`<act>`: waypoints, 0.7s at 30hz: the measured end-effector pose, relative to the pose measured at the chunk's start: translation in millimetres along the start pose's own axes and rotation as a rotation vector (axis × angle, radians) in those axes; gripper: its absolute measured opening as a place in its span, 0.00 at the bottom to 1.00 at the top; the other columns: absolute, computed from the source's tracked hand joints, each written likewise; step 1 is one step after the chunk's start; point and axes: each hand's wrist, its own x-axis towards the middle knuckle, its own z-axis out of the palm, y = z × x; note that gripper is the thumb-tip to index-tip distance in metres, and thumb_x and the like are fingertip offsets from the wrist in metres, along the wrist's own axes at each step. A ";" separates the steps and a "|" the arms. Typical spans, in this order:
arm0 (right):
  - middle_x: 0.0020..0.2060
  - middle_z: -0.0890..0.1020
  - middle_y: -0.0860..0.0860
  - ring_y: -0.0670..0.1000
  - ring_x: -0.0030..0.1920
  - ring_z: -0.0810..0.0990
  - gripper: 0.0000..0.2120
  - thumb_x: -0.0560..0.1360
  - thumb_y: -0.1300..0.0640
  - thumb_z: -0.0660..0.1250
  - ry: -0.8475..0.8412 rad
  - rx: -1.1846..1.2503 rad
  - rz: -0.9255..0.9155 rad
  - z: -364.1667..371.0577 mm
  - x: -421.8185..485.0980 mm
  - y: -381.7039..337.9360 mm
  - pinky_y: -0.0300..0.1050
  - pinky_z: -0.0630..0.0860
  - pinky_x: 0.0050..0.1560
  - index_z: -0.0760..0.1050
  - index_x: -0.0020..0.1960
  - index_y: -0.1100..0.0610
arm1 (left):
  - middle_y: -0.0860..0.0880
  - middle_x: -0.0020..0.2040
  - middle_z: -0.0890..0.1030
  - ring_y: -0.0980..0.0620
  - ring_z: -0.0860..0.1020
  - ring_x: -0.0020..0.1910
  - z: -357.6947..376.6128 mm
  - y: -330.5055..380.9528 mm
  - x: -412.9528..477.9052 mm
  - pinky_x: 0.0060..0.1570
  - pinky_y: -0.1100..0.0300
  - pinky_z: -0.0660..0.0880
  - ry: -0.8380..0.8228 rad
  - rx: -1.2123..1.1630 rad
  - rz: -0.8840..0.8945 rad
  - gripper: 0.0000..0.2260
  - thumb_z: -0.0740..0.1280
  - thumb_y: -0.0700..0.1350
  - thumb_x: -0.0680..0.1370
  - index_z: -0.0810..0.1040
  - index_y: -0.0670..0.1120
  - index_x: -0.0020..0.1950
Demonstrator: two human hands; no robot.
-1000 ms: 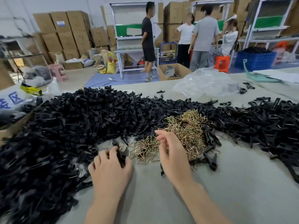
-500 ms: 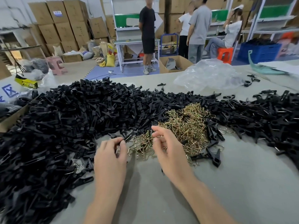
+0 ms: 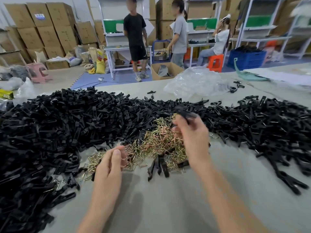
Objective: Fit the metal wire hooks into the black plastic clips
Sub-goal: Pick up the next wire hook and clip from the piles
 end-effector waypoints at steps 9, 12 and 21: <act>0.49 0.85 0.50 0.47 0.44 0.85 0.11 0.82 0.59 0.64 0.037 -0.043 0.134 -13.9 9.5 3.4 0.39 0.82 0.43 0.74 0.62 0.48 | 0.56 0.56 0.76 0.52 0.73 0.60 7.4 -7.9 1.3 0.65 0.52 0.65 0.040 0.643 0.101 0.14 0.61 0.48 0.80 0.77 0.50 0.64; 0.46 0.83 0.42 0.46 0.40 0.81 0.12 0.83 0.58 0.62 -0.046 -0.331 -0.023 14.0 -11.6 24.5 0.43 0.81 0.41 0.73 0.62 0.43 | 0.49 0.62 0.78 0.46 0.72 0.66 3.5 -10.3 1.1 0.72 0.47 0.59 0.026 0.791 0.062 0.16 0.62 0.48 0.81 0.77 0.48 0.67; 0.57 0.81 0.46 0.48 0.56 0.77 0.16 0.82 0.59 0.61 -0.265 -1.001 -0.459 52.4 -31.1 57.3 0.46 0.72 0.62 0.75 0.68 0.52 | 0.54 0.61 0.77 0.54 0.71 0.61 4.2 -15.5 8.1 0.64 0.58 0.64 -0.050 0.776 0.136 0.14 0.58 0.48 0.83 0.75 0.51 0.66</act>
